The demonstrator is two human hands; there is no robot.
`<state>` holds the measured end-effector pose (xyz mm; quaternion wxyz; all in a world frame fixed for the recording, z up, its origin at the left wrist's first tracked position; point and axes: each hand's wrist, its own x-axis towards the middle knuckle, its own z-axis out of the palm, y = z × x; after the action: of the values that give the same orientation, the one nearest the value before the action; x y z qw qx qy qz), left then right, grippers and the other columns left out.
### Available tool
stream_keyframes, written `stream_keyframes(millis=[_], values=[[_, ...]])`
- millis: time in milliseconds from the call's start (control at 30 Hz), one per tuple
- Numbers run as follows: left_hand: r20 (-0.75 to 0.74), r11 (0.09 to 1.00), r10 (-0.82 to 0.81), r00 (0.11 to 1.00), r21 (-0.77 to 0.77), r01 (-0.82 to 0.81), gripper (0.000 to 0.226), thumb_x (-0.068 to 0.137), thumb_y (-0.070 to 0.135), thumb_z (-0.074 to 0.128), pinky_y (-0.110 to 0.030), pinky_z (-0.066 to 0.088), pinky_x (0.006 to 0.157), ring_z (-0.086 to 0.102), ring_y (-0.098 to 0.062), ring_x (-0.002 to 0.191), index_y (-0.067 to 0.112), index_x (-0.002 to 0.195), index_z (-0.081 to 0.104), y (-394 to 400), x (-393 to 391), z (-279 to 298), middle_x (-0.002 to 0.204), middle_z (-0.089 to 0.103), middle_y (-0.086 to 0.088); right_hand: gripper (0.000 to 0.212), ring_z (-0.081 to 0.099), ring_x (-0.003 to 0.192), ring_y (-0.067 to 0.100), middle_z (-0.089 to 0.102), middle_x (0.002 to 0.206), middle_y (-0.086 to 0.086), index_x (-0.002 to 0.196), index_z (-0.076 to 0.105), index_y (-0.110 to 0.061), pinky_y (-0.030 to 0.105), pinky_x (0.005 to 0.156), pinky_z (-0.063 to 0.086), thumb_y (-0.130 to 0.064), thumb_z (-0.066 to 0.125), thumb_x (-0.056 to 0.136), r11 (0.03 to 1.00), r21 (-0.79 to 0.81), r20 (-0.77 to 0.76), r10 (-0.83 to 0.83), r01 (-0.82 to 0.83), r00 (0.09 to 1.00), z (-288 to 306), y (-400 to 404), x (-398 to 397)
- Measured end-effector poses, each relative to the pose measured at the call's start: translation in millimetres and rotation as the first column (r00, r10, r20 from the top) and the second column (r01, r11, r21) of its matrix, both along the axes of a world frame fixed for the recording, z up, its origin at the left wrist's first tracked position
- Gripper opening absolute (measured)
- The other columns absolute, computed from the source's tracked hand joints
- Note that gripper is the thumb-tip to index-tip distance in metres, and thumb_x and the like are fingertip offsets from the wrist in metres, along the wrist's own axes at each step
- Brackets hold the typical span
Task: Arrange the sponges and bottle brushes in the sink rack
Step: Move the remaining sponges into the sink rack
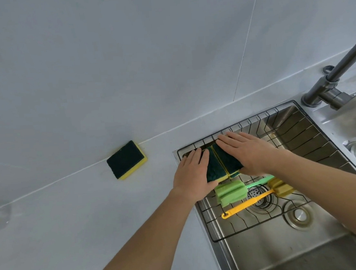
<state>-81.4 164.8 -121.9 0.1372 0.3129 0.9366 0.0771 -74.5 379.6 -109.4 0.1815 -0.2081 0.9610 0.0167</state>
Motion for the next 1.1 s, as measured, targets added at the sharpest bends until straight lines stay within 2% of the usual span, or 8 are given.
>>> stream_keyframes(millis=[167,333,500,567,667,767,967,1100], values=[[0.009,1.000,0.010,1.000,0.025,-0.010,0.088,0.081,0.057,0.060,-0.042,0.025,0.115,0.027,-0.026,0.139,0.015,0.148,0.022,-6,4,12,0.152,0.030,-0.009,0.107,-0.002,0.150,0.023,-0.002,0.165,0.002,0.154,-0.006,-0.020,0.044,0.119,0.001,-0.045,0.068,0.082,0.999,0.034,0.024,-0.023,0.023,0.999,16,-6,6],[0.019,0.992,0.083,0.996,0.096,-0.085,0.070,0.085,0.048,0.060,-0.037,0.041,0.101,0.046,-0.022,0.122,0.018,0.142,0.033,-30,11,25,0.137,0.047,-0.004,0.097,0.013,0.148,0.021,0.015,0.163,0.003,0.154,0.007,-0.019,0.040,0.119,0.009,-0.042,0.068,0.083,1.000,0.001,0.005,-0.014,0.014,1.000,36,-13,9],[0.091,0.975,0.197,0.976,0.086,-0.205,0.064,0.093,0.040,0.054,-0.037,0.035,0.109,0.038,-0.023,0.134,0.021,0.148,0.027,-68,20,34,0.151,0.036,-0.003,0.080,0.029,0.142,0.021,0.033,0.156,0.002,0.152,0.020,-0.018,0.039,0.118,0.017,-0.036,0.063,0.086,0.999,0.050,0.046,-0.024,0.022,0.999,58,-28,10],[0.109,0.966,0.238,0.965,0.077,-0.247,0.063,0.094,0.040,0.052,-0.036,0.034,0.110,0.035,-0.022,0.137,0.024,0.149,0.024,-83,23,36,0.154,0.032,-0.001,0.070,0.039,0.136,0.023,0.043,0.149,0.003,0.148,0.029,-0.019,0.041,0.117,0.026,-0.034,0.060,0.087,0.997,0.072,0.064,-0.041,0.037,0.997,66,-35,10],[0.137,0.941,0.315,0.939,0.083,-0.327,0.062,0.095,0.044,0.050,-0.035,0.029,0.113,0.029,-0.020,0.141,0.026,0.149,0.023,-103,32,36,0.157,0.026,0.002,0.056,0.051,0.122,0.026,0.055,0.136,0.001,0.140,0.040,-0.020,0.044,0.104,0.043,-0.034,0.056,0.088,0.994,0.085,0.088,-0.072,0.064,0.994,77,-48,9],[0.165,0.920,0.363,0.917,0.090,-0.380,0.064,0.096,0.049,0.044,-0.034,0.020,0.116,0.017,-0.018,0.146,0.028,0.150,0.018,-114,51,26,0.161,0.016,0.004,0.052,0.052,0.120,0.026,0.054,0.136,-0.001,0.139,0.042,-0.021,0.044,0.097,0.048,-0.036,0.054,0.090,0.996,0.057,0.097,-0.080,0.075,0.992,84,-65,6],[0.136,0.905,0.401,0.906,0.095,-0.415,0.066,0.097,0.055,0.028,-0.037,-0.001,0.118,-0.003,-0.017,0.148,0.026,0.152,0.007,-100,95,-5,0.163,0.000,0.001,0.054,0.047,0.128,0.024,0.046,0.145,-0.001,0.144,0.038,-0.021,0.042,0.101,0.045,-0.034,0.051,0.094,0.999,0.009,0.077,-0.050,0.049,0.996,87,-101,-2],[0.057,0.909,0.413,0.909,0.029,-0.415,0.068,0.093,0.058,0.028,-0.049,0.010,0.119,0.023,-0.024,0.145,0.020,0.150,0.027,-99,119,-16,0.158,0.024,-0.003,0.060,0.038,0.136,0.024,0.036,0.153,-0.001,0.150,0.027,-0.020,0.043,0.107,0.040,-0.031,0.049,0.095,1.000,-0.018,0.095,-0.016,0.018,0.995,88,-129,-17]])
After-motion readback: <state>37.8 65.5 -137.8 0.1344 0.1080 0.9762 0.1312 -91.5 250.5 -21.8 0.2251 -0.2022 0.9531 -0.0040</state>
